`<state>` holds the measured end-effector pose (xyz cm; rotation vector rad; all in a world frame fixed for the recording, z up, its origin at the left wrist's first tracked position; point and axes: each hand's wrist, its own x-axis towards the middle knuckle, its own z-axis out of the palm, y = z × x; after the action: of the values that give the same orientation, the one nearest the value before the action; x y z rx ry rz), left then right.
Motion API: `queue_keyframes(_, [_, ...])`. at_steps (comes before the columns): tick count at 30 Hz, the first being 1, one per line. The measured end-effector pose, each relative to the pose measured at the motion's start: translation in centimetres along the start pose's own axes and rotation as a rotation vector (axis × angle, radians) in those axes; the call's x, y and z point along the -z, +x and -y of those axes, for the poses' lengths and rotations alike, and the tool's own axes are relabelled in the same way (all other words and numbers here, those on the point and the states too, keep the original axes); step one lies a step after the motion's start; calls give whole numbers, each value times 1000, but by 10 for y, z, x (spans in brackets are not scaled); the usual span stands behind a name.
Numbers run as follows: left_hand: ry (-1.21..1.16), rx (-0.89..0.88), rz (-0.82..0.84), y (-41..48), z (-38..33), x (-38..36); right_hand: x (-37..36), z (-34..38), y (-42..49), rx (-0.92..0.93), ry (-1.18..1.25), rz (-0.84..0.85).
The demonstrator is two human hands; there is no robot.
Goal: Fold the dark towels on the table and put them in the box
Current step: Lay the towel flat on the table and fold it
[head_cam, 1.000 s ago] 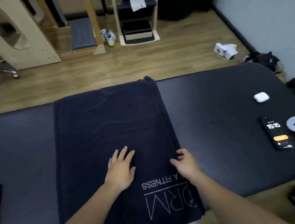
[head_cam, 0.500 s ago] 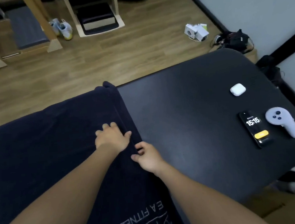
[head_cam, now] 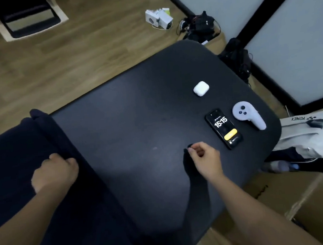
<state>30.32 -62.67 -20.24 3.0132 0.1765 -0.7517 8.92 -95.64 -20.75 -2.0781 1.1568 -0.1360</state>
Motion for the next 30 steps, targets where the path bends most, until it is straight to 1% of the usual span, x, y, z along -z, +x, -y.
queue_keyframes(1, [-25, 0, -13, 1, 1, -1, 8, -10, 4, -4, 13, -91])
queue_keyframes(2, [-39, -1, -25, 1, 3, -3, 19, -22, 9, -47, 43, -223])
queue_keyframes(3, [-50, -6, -41, 2, 5, -4, 31, -34, 16, -133, 73, -350])
queue_keyframes(4, [-62, -12, -60, 2, 7, -7, 45, -45, 23, -225, 107, -421])
queue_keyframes(5, [-75, -20, -75, 1, 8, -9, 58, -55, 30, -301, 135, -434])
queue_keyframes(7, [-82, -28, -91, -2, 8, -14, 73, -76, 44, -382, 149, -357])
queue_keyframes(11, [-40, -28, -103, -2, 10, -16, 81, -97, 63, -347, 72, -161])
queue_keyframes(13, [-34, -31, -101, -3, 10, -16, 83, -104, 68, -324, 26, -132])
queue_keyframes(16, [-44, -27, -120, -6, 9, -19, 84, -105, 72, -343, 43, -186])
queue_keyframes(19, [-60, -54, -158, -12, 9, -21, 84, -93, 76, -404, 148, -286])
queue_keyframes(21, [-60, -70, -163, -16, 10, -21, 85, -84, 77, -481, 249, -315])
queue_keyframes(23, [-53, -96, -164, -19, 12, -20, 88, -77, 72, -513, 290, -343])
queue_keyframes(25, [-63, -124, -158, -18, 14, -18, 85, -67, 63, -467, 180, -432])
queue_keyframes(27, [-103, -139, -146, -18, 16, -15, 70, -45, 49, -310, 102, -504])
queue_keyframes(28, [-141, -133, -142, -19, 16, -12, 55, -28, 41, -180, 84, -483])
queue_keyframes(29, [-185, -126, -142, -21, 17, -10, 34, -9, 32, -46, 72, -414])
queue_keyframes(30, [-237, -118, -151, -23, 17, -8, 10, 12, 21, 65, 64, -308])
